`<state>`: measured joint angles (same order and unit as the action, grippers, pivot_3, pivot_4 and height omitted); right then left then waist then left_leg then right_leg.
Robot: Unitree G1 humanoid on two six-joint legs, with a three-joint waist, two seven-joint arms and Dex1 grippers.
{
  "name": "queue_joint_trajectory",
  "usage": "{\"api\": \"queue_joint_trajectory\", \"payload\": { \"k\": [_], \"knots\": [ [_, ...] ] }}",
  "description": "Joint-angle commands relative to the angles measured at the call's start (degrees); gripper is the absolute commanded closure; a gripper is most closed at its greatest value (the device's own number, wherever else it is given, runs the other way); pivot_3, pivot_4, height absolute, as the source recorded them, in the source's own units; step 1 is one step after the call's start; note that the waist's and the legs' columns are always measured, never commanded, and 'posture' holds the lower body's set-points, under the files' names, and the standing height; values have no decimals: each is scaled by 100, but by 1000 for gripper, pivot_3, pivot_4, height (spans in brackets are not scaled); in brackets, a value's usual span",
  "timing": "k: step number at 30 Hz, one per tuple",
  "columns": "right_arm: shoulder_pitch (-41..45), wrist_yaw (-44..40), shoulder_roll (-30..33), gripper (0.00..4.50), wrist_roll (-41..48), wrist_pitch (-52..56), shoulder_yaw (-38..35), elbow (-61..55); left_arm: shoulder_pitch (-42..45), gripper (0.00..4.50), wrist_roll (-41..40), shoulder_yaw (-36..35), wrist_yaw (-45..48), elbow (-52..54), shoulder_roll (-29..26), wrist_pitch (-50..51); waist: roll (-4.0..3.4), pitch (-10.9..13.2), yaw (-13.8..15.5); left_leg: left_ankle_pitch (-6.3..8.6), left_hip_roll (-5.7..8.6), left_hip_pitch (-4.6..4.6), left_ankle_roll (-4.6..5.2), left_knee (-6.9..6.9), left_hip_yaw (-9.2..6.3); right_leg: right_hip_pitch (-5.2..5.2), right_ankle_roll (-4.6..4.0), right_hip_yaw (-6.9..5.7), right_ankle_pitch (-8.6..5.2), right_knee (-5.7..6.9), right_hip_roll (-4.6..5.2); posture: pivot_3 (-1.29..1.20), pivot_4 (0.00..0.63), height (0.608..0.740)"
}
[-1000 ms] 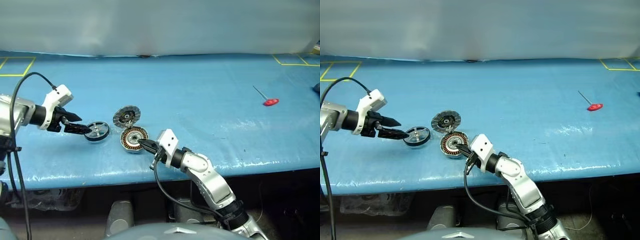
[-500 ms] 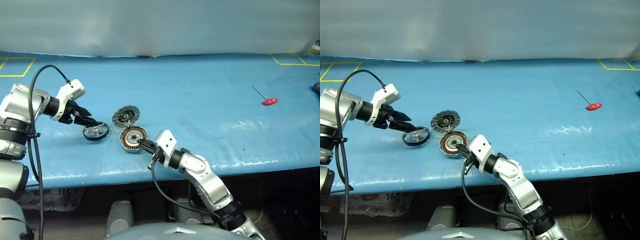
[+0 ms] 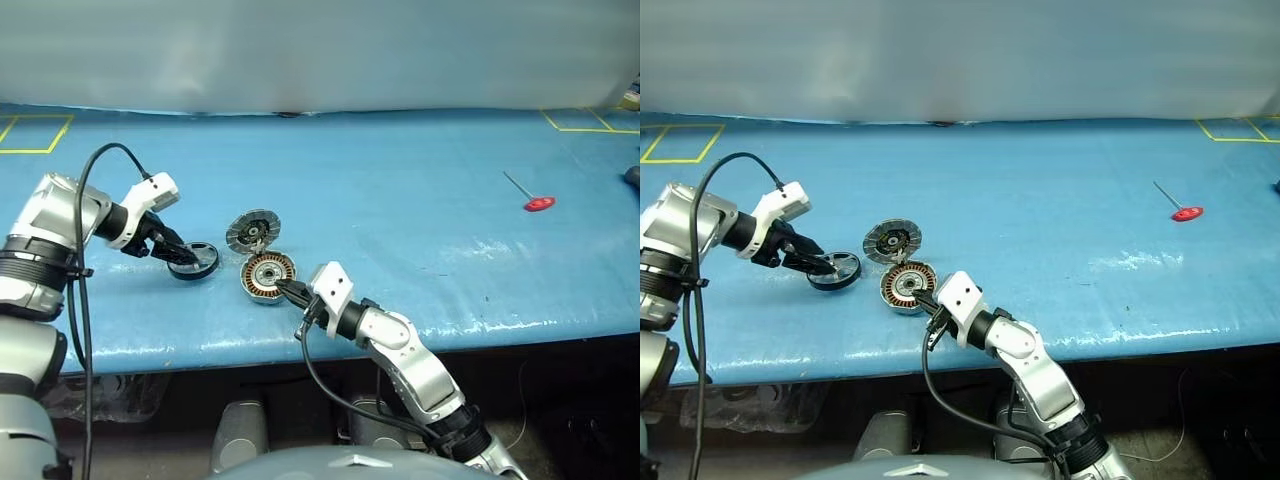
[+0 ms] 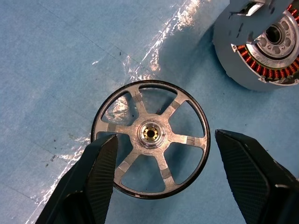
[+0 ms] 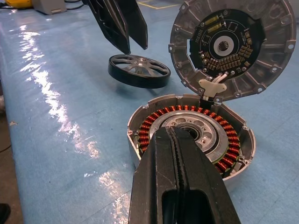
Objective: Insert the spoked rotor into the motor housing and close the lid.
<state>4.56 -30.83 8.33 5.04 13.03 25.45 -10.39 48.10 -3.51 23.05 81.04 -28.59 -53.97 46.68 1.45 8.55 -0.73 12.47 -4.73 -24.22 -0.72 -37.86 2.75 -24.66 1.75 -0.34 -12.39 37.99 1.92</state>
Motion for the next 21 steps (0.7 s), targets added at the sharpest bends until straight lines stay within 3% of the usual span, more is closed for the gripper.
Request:
{"api": "queue_joint_trajectory", "payload": {
  "k": [1,21],
  "knots": [
    [28,21,-73,4500,30,-52,-11,-90,19,888,109,-86,-117,-20,43,42,0,0,1,0,0,0,0,0,0,0,0,0,0,0,0,0,150,740],
    [-9,58,-44,4500,-7,-8,-26,-117,78,888,168,-126,-412,-256,328,206,1,0,4,0,0,0,0,-4,-1,2,3,1,2,1,-1,0,150,740]
  ]
}}
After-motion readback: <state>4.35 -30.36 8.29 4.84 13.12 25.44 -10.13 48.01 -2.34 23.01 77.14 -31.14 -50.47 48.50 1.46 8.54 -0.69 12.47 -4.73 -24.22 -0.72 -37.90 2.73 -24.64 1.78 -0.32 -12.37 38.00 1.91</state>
